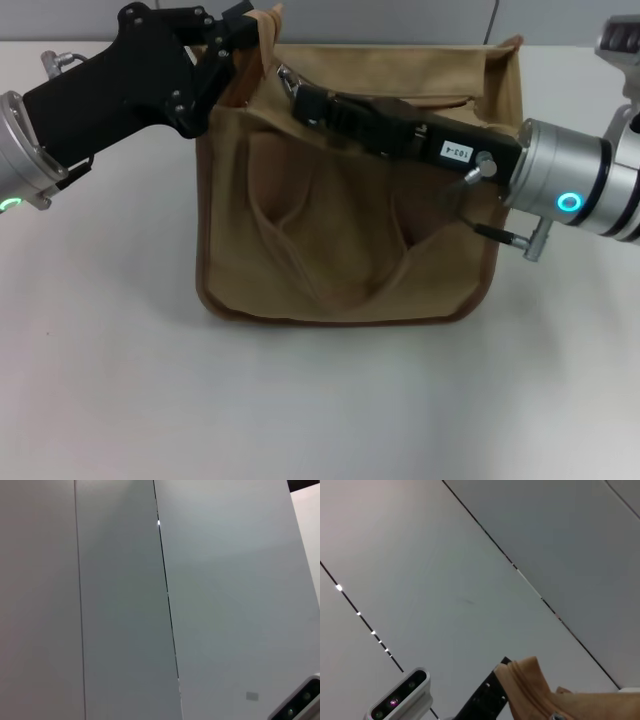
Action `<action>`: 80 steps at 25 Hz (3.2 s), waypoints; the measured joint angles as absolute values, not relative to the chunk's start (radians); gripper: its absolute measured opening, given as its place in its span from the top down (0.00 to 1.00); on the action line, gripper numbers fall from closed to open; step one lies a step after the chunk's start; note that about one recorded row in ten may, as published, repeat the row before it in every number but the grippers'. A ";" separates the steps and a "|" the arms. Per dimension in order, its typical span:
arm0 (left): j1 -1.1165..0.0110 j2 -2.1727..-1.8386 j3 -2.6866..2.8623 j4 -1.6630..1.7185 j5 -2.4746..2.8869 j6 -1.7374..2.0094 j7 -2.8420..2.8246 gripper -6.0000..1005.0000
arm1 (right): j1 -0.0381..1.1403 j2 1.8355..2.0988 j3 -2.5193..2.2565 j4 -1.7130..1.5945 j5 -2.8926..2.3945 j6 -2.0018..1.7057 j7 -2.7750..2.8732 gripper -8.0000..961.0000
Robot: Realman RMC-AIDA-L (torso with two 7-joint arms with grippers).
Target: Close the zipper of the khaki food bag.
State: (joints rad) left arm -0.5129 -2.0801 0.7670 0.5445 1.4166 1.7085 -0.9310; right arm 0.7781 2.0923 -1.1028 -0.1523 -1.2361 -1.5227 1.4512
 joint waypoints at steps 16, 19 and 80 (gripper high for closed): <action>-0.488 -2.078 0.760 0.545 1.400 1.712 -0.931 0.89 | 0.610 2.084 -1.094 -0.243 -1.238 -1.536 1.460 0.99; -0.487 -2.077 0.759 0.545 1.396 1.712 -0.931 0.89 | 0.568 2.082 -1.083 -0.265 -1.237 -1.551 1.464 0.99; -0.230 -2.055 0.874 0.639 1.586 1.917 -1.139 0.24 | 0.339 2.081 -0.817 -0.311 -1.246 -1.756 1.030 0.49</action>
